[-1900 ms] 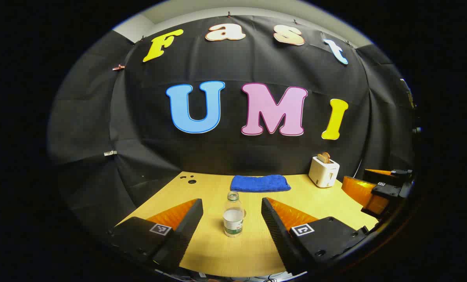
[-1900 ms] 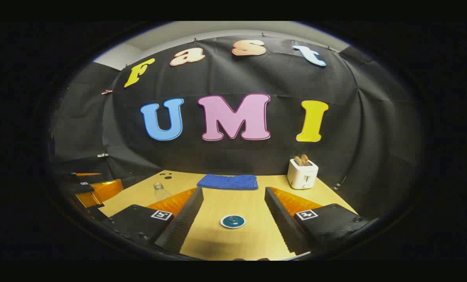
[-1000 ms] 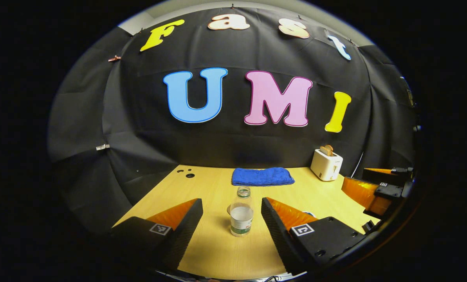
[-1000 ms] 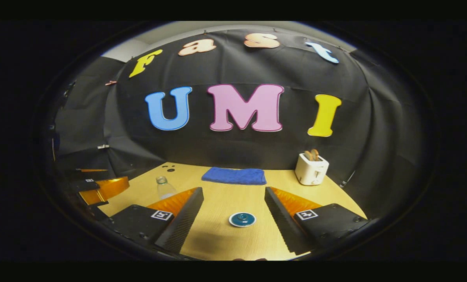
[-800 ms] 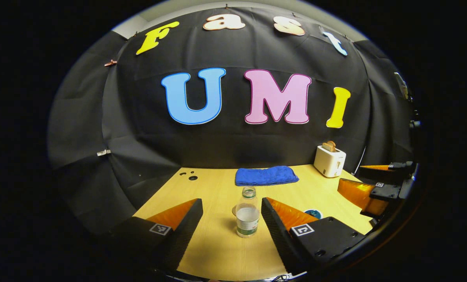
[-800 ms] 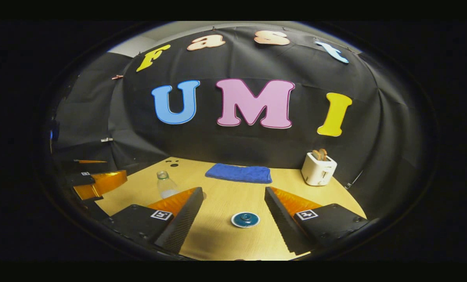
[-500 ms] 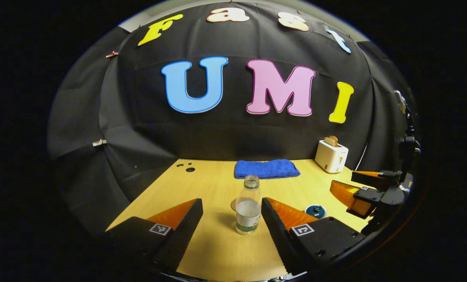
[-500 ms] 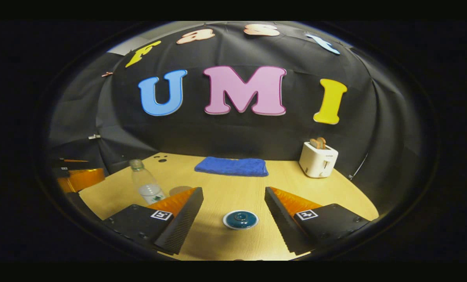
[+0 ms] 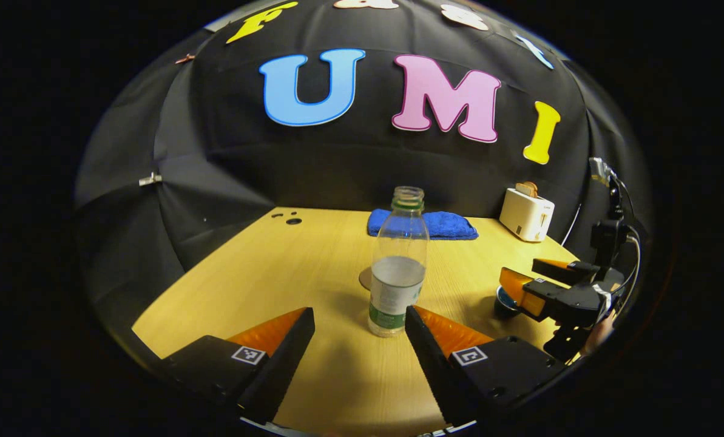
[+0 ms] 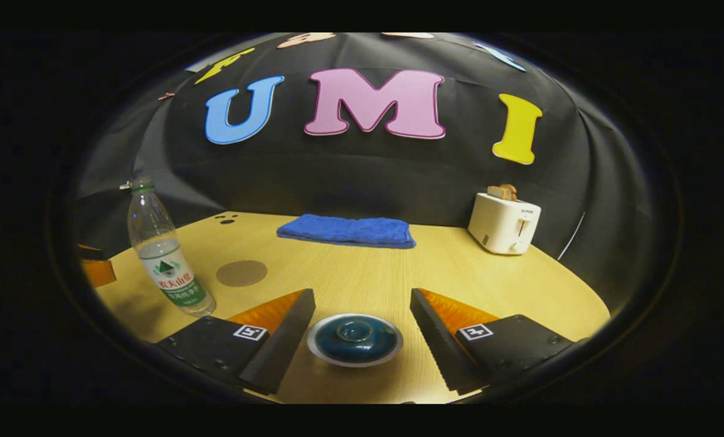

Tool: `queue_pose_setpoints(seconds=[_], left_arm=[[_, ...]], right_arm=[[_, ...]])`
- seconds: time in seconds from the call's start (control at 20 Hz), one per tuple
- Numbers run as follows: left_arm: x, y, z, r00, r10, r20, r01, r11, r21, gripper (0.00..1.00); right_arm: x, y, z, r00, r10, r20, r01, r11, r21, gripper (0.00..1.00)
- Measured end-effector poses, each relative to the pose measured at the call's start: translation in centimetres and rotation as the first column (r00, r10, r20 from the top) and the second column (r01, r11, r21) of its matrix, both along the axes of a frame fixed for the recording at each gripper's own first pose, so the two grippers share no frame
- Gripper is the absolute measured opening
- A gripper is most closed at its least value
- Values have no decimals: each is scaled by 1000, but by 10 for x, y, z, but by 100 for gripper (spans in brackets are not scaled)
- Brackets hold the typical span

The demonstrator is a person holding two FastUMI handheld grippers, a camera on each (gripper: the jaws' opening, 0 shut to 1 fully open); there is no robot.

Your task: Open the teacup lid with one hand, grasp the water bottle and pour water into the teacup with the other hand; after pouring, place the water bottle on the coaster and then close the teacup lid.

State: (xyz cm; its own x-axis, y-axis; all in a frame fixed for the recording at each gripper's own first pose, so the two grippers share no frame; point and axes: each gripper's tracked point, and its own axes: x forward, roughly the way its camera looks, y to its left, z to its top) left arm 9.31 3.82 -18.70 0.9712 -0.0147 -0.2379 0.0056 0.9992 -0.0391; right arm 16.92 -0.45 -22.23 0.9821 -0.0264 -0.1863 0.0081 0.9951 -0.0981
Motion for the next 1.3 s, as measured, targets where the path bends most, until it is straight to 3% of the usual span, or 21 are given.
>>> queue_pose_setpoints(seconds=[0.15, 0.3, 0.8, 0.85, 0.9, 1.15, 1.2, 1.3], left_arm=[[-4, 3, -16, 999, -2, -34, 2, 1000, -3, 96], [-1, 6, -19, 999, -3, -41, 3, 1000, 3, 96], [7, 3, -20, 1000, -7, -28, 7, 1000, 14, 96], [8, 3, -20, 1000, -7, -29, 8, 1000, 15, 96], [9, 3, -20, 1000, -8, -27, 9, 1000, 15, 95], [29, -15, -10, 997, -76, 24, 75, 996, 51, 96], [35, -20, -8, 994, -101, 39, 99, 994, 43, 96], [44, -29, -5, 990, -124, 64, 123, 992, 16, 96]], right_arm=[[4, -1, -12, 1000, -3, -2, 3, 1000, -17, 96], [2, 8, -16, 1000, 11, -4, -11, 999, -30, 77], [7, 7, -16, 1000, -8, -29, 9, 999, 40, 35], [7, 8, -15, 999, -1, -35, 3, 999, 43, 39], [8, 9, -15, 999, 4, -40, -3, 999, 38, 33], [5, 9, -9, 998, 22, -50, -20, 998, 53, 24], [5, 8, -3, 999, 22, -43, -20, 998, 57, 32], [7, 5, 12, 1000, 20, -24, -18, 998, 57, 26]])
